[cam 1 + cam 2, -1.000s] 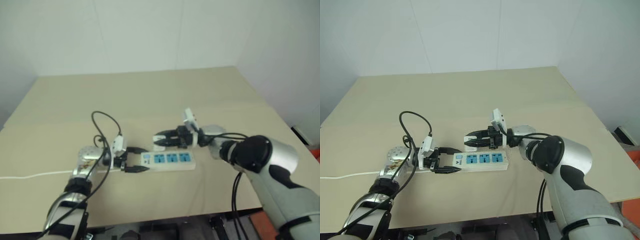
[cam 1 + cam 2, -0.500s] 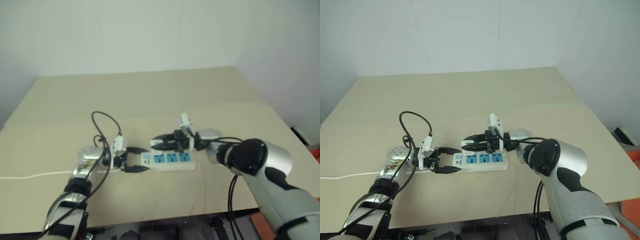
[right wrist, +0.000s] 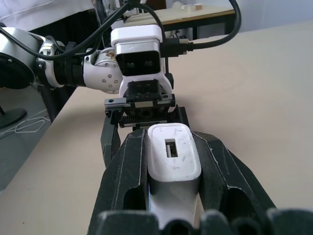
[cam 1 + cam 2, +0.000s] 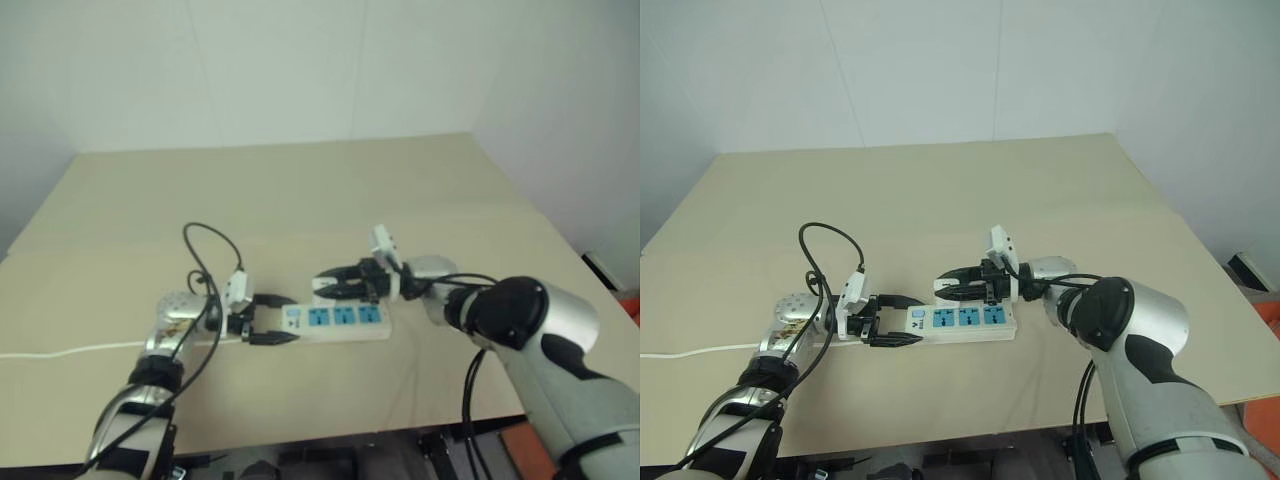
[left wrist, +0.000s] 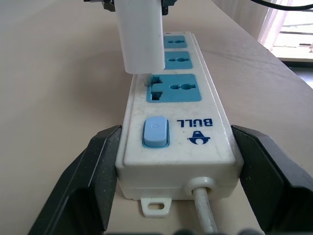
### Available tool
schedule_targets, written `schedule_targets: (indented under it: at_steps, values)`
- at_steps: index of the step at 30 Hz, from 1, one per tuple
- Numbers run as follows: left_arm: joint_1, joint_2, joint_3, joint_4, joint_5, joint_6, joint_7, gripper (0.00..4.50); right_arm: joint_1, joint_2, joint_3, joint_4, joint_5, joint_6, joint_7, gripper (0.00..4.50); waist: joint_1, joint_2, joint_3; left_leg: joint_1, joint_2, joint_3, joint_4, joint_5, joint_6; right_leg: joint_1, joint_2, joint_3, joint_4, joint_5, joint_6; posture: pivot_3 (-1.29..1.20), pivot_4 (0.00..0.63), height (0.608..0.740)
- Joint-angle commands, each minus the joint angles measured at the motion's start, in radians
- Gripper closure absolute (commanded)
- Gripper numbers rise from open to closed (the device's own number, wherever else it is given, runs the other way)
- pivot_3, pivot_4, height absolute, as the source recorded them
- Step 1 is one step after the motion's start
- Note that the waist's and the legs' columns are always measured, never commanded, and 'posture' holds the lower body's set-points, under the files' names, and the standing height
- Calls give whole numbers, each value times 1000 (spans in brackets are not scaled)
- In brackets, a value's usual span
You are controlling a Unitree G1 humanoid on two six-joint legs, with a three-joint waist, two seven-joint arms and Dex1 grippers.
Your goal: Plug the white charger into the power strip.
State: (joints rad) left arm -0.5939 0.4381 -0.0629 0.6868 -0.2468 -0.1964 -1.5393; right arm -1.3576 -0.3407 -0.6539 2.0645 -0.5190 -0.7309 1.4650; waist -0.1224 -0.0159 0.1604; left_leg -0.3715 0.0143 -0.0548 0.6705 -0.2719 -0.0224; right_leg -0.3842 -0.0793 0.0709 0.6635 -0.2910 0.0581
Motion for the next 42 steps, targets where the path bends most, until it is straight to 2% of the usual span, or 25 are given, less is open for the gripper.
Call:
schedule_targets:
  at_steps: [1, 13, 19, 28, 37, 41, 42]
  values:
    - [10, -8, -40, 24, 32, 10, -6, 1284, -22, 16, -28, 30, -10, 10, 10, 3376, 0, 0, 0, 0, 0, 0, 0, 0, 0, 0, 0, 0, 0, 0, 0, 0, 150, 740]
    - [10, -11, -39, 34, 35, 2, -1, 1284, 7, -5, -14, 30, -53, -23, -32, 3376, 1, 0, 0, 0, 0, 0, 0, 0, 0, 0, 0, 0, 0, 0, 0, 0, 150, 740]
    - [7, -12, -40, 41, 37, -4, -3, 1284, 76, 4, 9, 30, -85, -75, -100, 3376, 1, -1, -1, 1, 0, 0, 0, 0, 0, 1, 0, 0, 0, 0, 0, 0, 150, 740]
    - [7, -11, -38, 42, 39, -9, -1, 1284, 156, 42, 50, 30, -127, -190, -195, 3376, -4, -4, -2, 27, 1, -1, -6, -1, 1, 31, 1, -1, -17, 0, 0, 0, 150, 740]
    - [17, -6, -36, 31, 36, -3, -1, 1284, 156, 48, 74, 30, -132, -120, -205, 3376, -4, -10, -10, 32, 2, -1, -9, -1, 0, 34, 1, 0, -16, 0, 0, 0, 150, 740]
    - [17, -9, -35, 30, 36, -3, 1, 1284, 135, 35, 39, 30, -109, -94, -150, 3376, -3, -11, -10, 33, 2, -1, -10, -1, 0, 34, 1, 0, -17, 0, 0, 0, 150, 740]
    - [17, -10, -35, 32, 37, -4, 1, 1284, 130, 32, 39, 30, -109, -110, -154, 3026, -3, -11, -10, 33, 2, -1, -10, -1, 0, 34, 1, 0, -17, 0, 0, 0, 150, 740]
